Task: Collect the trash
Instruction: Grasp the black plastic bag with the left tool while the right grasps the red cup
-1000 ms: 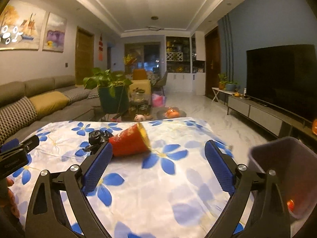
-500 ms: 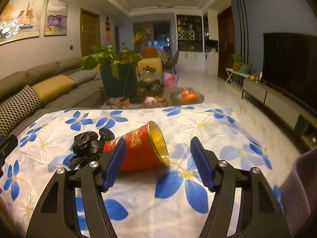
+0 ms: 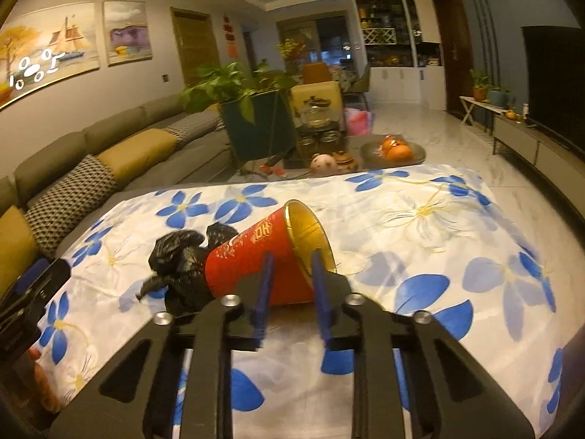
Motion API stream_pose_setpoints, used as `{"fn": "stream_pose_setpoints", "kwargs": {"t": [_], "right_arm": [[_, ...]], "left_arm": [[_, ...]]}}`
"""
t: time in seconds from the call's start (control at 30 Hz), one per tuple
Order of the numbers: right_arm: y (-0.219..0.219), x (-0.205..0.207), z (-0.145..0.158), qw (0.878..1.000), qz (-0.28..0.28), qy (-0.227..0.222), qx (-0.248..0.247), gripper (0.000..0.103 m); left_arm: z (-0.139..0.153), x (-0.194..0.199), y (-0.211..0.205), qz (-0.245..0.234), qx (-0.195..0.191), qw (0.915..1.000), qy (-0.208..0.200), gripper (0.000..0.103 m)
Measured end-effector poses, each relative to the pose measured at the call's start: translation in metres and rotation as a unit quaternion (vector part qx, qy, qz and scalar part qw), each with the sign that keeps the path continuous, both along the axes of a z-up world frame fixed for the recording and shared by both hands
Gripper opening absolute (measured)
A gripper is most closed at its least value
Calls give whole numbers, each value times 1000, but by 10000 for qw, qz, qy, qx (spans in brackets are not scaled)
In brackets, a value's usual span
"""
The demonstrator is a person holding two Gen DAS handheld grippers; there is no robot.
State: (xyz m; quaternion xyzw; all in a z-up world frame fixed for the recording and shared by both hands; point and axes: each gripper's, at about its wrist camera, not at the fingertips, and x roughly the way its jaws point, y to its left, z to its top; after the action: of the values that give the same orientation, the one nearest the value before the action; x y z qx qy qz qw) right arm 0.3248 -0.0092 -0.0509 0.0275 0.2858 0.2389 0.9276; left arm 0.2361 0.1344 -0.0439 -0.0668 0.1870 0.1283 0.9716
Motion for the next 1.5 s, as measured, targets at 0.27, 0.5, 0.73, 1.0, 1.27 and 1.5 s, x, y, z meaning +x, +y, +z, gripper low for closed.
{"fn": "stream_pose_setpoints", "kwargs": {"t": [0.27,0.5,0.73,1.0,1.27,1.5], "right_arm": [[7,-11,2,9989,437,-14,-153,16],[16,-5,-1,9980,603,136,-137,16],[23,-2,-1,9969,764,186,-37,26],[29,-6,-1,9956,923,148,-33,12],[5,-37,13,9979,538,-373,-10,4],[-22,-65,21,9960,-226,-850,-143,4]], "left_arm": [[0,0,-3,-101,-36,9999,7,90],[0,0,-3,-136,-36,9999,37,90],[-2,1,-1,-185,-156,9997,72,90],[-2,3,-2,-243,-149,9995,105,90],[0,17,-10,-504,-105,9985,185,90],[-1,49,-32,-881,-163,9956,285,90]]}}
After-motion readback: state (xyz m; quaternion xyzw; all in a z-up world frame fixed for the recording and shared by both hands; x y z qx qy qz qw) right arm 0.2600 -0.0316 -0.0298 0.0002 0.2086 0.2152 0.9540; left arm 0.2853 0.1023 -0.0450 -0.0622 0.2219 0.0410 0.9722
